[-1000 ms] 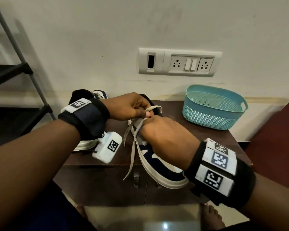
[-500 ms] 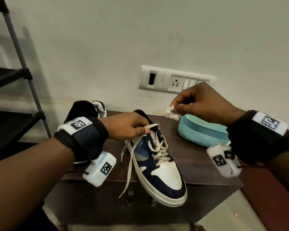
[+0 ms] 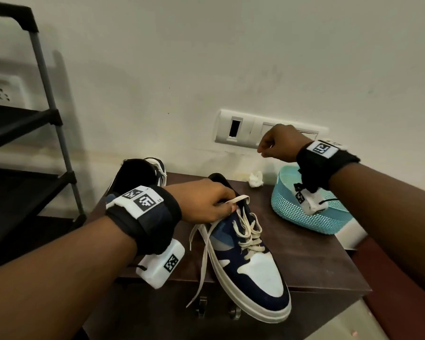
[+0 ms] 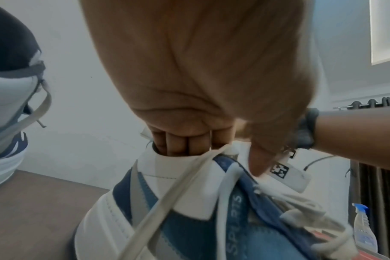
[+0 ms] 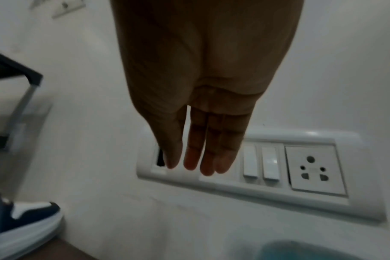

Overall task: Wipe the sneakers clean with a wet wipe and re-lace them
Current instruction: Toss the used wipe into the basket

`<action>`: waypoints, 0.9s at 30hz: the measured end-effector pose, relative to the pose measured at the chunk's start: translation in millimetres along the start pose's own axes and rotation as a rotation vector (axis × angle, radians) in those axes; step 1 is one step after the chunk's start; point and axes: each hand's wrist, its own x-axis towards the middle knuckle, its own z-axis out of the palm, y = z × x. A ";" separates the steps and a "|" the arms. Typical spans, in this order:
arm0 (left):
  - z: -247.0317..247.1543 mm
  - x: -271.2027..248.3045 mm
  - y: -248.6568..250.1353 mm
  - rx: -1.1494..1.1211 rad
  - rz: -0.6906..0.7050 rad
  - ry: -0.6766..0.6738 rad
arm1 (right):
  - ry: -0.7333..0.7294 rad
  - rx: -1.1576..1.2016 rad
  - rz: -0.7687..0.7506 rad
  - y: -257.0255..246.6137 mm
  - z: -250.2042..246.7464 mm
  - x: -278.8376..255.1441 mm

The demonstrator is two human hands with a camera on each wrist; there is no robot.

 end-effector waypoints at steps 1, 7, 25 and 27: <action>-1.9 -2.4 1.3 -0.038 -0.007 -0.028 | 0.017 0.059 -0.013 -0.8 -7.0 -13.2; -2.9 -4.0 8.8 0.020 -0.057 -0.087 | 0.095 0.541 -0.050 -13.9 -28.1 -128.9; -14.9 -45.3 52.3 -0.339 -0.685 0.609 | -0.058 0.959 -0.003 -21.4 9.0 -182.4; -12.9 -42.8 59.6 -0.565 -0.764 0.586 | -0.183 1.011 0.008 -34.5 22.3 -177.5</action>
